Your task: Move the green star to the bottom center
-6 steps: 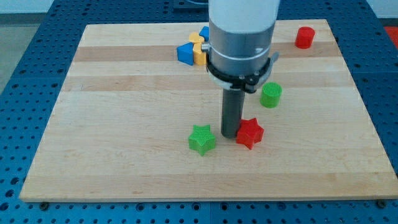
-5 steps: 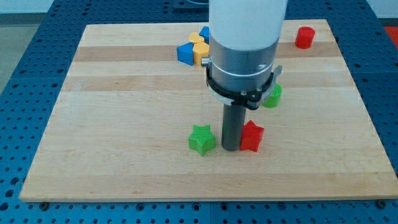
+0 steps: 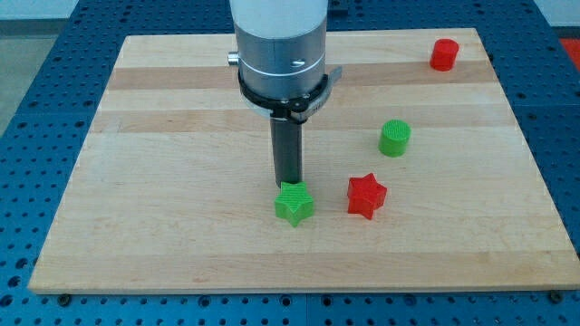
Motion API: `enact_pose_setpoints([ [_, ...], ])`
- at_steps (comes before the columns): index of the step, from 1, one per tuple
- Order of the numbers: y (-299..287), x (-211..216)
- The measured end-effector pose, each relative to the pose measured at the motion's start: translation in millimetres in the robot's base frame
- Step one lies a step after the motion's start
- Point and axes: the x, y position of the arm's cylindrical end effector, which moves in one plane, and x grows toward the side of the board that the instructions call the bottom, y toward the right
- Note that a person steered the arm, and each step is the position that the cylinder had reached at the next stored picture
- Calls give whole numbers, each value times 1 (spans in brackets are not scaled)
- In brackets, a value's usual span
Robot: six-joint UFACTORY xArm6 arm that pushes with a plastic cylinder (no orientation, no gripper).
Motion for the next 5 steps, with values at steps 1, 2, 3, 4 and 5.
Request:
enact_pose_setpoints([
  [1,0,4],
  [2,0,17],
  [3,0,28],
  [4,0,37],
  [5,0,41],
])
